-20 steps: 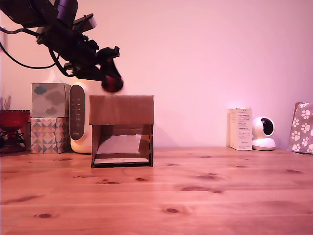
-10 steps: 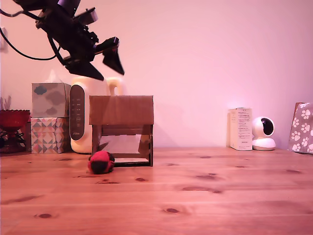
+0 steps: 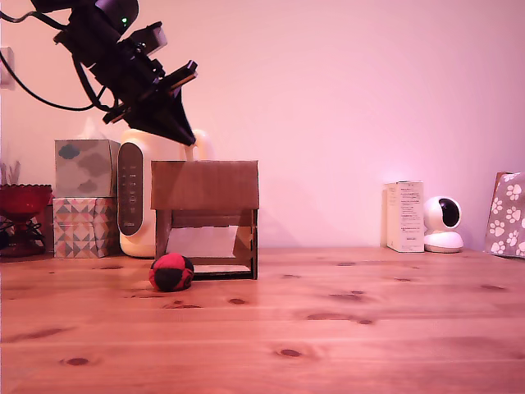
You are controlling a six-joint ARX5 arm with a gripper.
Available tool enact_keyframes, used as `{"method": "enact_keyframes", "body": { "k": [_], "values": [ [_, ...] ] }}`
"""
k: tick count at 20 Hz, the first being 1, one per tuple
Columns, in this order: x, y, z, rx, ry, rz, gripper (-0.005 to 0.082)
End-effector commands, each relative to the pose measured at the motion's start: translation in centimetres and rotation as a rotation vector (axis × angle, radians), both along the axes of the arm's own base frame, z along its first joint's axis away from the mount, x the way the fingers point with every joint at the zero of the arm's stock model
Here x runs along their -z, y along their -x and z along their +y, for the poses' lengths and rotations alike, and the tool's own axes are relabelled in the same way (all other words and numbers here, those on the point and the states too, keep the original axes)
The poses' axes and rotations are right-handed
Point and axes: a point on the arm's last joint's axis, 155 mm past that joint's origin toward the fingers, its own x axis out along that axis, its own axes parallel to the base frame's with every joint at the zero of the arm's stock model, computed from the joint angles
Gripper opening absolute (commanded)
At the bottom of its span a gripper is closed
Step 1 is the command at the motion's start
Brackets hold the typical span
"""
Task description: Drop the footbag into the cardboard dice tower
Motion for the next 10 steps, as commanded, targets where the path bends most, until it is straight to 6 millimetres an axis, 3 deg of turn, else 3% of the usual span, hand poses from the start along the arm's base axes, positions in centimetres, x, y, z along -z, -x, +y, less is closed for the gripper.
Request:
{"method": "enact_keyframes", "body": {
  "k": [1,10],
  "values": [
    [-1.6,1.1,-0.5,0.019,0.004,-0.021,-0.0021],
    [1.8,5.4,0.2,0.036,0.005,0.014,-0.0021]
  ]
}}
